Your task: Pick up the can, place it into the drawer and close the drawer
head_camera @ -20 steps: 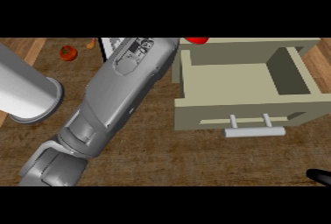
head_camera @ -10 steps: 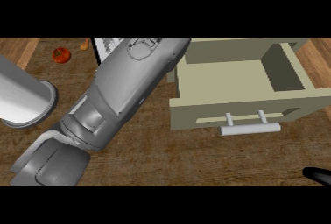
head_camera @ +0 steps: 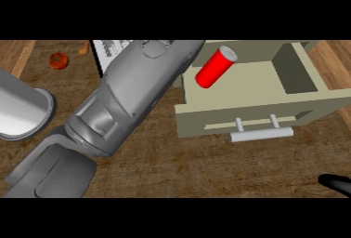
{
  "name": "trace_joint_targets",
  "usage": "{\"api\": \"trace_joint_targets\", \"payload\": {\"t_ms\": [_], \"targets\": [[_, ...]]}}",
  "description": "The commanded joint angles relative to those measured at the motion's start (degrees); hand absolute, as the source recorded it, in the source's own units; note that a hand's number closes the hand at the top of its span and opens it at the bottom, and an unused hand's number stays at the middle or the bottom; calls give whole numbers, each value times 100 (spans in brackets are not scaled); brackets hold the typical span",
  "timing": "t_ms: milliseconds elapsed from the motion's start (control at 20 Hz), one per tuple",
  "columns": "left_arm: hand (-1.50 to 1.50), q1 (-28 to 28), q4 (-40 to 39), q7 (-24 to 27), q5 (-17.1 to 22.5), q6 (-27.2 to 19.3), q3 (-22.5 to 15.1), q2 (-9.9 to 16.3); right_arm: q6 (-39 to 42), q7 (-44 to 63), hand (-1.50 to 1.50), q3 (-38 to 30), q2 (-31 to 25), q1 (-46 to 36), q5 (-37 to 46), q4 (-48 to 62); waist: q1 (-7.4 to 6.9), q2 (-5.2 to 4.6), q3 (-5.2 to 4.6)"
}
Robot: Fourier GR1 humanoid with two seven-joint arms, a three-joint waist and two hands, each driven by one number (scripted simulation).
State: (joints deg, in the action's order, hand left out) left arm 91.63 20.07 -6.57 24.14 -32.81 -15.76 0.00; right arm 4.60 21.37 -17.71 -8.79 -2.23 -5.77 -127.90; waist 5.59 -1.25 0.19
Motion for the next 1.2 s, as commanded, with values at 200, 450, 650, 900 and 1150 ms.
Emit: {"api": "trace_joint_targets", "payload": {"t_ms": [200, 450, 650, 900, 1150], "targets": [[-150, 50, -271, 352, 248, -459, -205, 0, 128, -73, -150, 57, -406, -388, 330, 99, 103, -53, 1], [-150, -29, -192, 421, 594, -414, -144, 0, 242, -319, -150, 582, -438, -344, 979, -119, 42, -33, -6], [-150, 189, -237, 379, 774, -419, -73, 0, 368, -733, -150, 733, -817, -698, 1657, 439, -45, -84, -5], [-150, 191, -228, 633, 983, -476, -8, 0, 235, -890, -150, 1215, -985, -1005, 2682, 821, -110, -70, -7], [-150, 175, -254, 779, 1041, -465, -47, 0, 104, -1223, -150, 1836, -1066, -1354, 3669, 1612, -267, -31, -9]]}}
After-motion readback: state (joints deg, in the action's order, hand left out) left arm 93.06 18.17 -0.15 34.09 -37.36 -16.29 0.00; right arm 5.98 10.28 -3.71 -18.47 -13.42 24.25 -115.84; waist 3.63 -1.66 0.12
